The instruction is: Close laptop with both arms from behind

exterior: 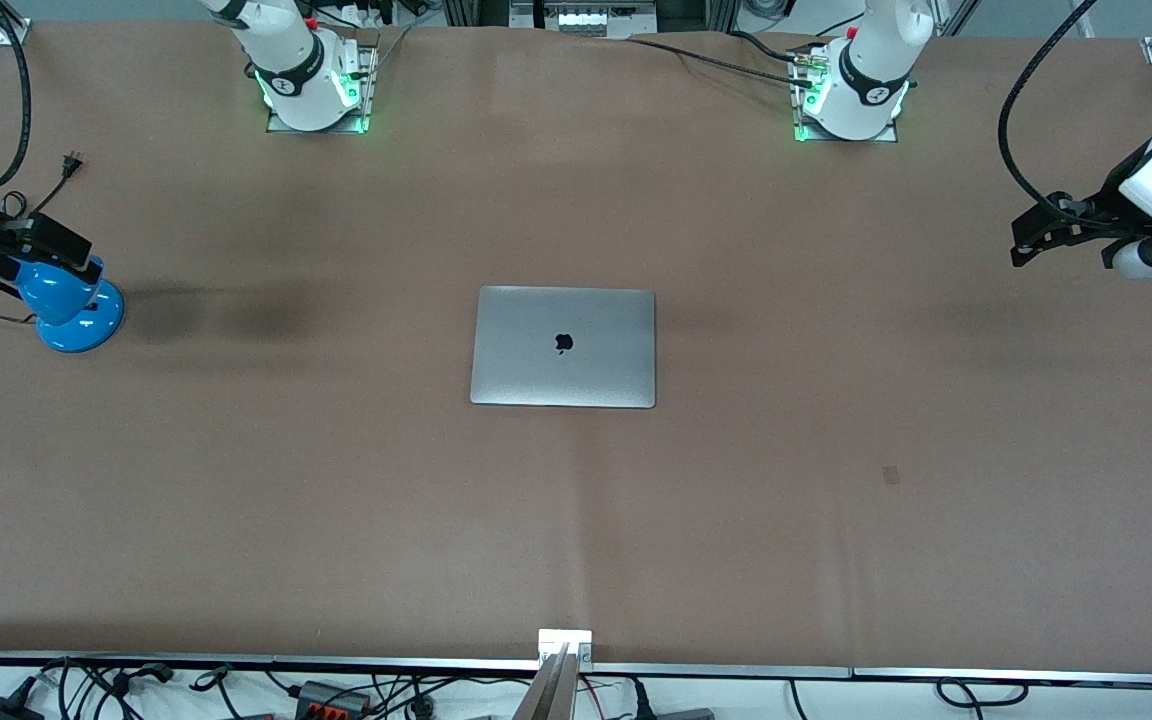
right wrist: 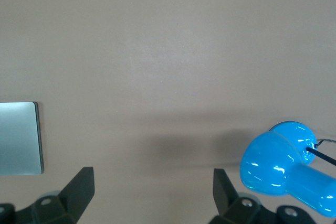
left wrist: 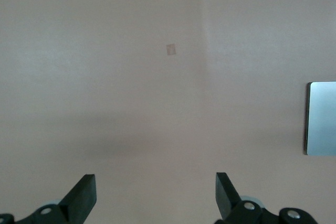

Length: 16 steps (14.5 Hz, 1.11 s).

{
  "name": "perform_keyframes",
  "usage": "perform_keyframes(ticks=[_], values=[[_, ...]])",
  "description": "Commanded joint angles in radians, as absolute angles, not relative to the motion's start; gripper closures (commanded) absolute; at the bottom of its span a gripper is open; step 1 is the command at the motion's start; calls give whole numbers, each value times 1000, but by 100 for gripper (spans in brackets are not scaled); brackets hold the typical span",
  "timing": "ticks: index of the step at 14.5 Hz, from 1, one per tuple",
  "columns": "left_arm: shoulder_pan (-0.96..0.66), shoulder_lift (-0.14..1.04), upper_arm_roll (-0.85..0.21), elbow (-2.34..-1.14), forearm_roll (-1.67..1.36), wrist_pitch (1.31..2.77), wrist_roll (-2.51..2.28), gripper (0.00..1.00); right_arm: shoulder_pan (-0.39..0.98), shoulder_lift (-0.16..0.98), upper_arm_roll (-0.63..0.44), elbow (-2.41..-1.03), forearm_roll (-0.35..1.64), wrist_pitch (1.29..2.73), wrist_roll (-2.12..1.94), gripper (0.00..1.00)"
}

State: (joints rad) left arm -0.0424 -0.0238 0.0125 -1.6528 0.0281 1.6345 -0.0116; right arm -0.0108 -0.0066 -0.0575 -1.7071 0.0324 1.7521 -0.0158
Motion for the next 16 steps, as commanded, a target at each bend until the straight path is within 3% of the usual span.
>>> perform_keyframes(ticks=[1,3,16], values=[[-49,-35,17,-1643,18,1614,11,0,-47,-8,-32,-1697,18,1736,-31,0],[-49,-35,17,-1643,18,1614,11,0,-93,-9,31,-1697,18,1735,-31,0],[-54,-34,17,-1640,20,1592,12,0,-91,-17,37,-1706,15,1683,-20,0]])
